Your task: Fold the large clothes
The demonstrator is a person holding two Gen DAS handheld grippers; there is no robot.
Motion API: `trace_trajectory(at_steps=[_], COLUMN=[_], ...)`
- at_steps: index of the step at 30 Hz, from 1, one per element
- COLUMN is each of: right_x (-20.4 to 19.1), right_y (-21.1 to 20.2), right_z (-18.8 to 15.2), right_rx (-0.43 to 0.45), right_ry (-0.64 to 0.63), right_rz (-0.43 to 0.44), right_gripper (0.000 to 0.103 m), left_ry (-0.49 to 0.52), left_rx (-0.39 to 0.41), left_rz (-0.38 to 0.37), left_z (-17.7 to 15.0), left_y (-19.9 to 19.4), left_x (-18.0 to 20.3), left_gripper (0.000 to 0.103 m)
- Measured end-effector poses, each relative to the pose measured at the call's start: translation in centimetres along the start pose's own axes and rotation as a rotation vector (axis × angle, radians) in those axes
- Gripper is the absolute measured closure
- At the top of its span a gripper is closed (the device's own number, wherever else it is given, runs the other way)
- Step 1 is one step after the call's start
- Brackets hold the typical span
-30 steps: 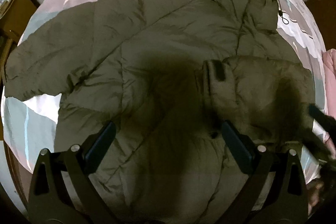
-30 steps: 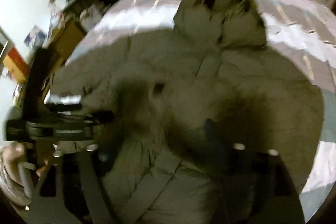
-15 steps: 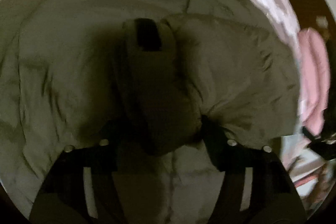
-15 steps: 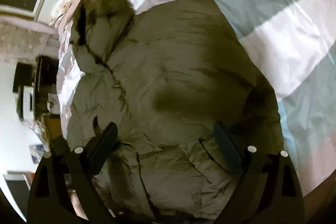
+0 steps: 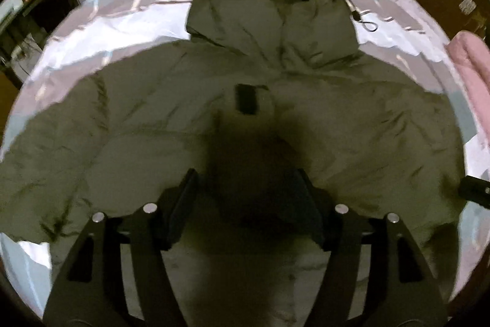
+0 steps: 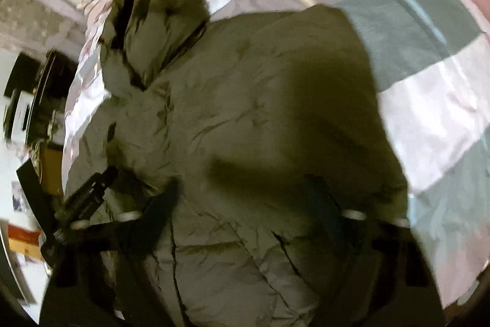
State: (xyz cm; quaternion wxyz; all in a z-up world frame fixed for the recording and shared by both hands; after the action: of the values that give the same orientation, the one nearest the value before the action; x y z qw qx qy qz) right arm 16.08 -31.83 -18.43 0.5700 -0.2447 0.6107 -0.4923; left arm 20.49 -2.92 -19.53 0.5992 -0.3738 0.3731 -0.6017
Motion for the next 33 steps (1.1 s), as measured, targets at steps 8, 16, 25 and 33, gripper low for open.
trace_trajectory(at_steps=[8,16,25,33], right_x=[1.6,1.9,8.9,5.9], right_y=[5.8,-3.3,3.1,-0.6], right_z=[0.1,3.3,3.8,5.8], right_rx=[-0.091,0.149,-0.063,0.088], right_ry=[-0.028,0.021,0.166,0.113], right_rz=[-0.182,-0.063,-0.228,-0.143], right_gripper=[0.049,0.047,0.044,0.030], left_ry=[0.084,0.193,0.073,0.024], left_rx=[0.011,-0.062,-0.143,-0.146], left_rz=[0.016,0.112,0.055,0.029], left_z=[-1.1,-2.3,-2.0,-2.0], left_y=[-0.7,1.7,2.6,2.3], left_x=[0.8,2.1,-0.2,-1.2], left_gripper=[0.021,0.017,0.010,0.005])
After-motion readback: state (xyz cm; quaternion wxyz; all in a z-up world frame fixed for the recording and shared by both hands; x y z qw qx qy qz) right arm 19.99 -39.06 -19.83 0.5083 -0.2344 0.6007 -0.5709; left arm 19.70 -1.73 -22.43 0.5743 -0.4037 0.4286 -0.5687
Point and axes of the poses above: each gripper's, at about its wrist camera, not at the fingertips, and y roughly the way its jaws point, x to its right, z to its top, the point moved 1 cm from there along y, roughly the way its jaws point, and after that the axes turned 1 degree about -x, right-handed, at the moved point
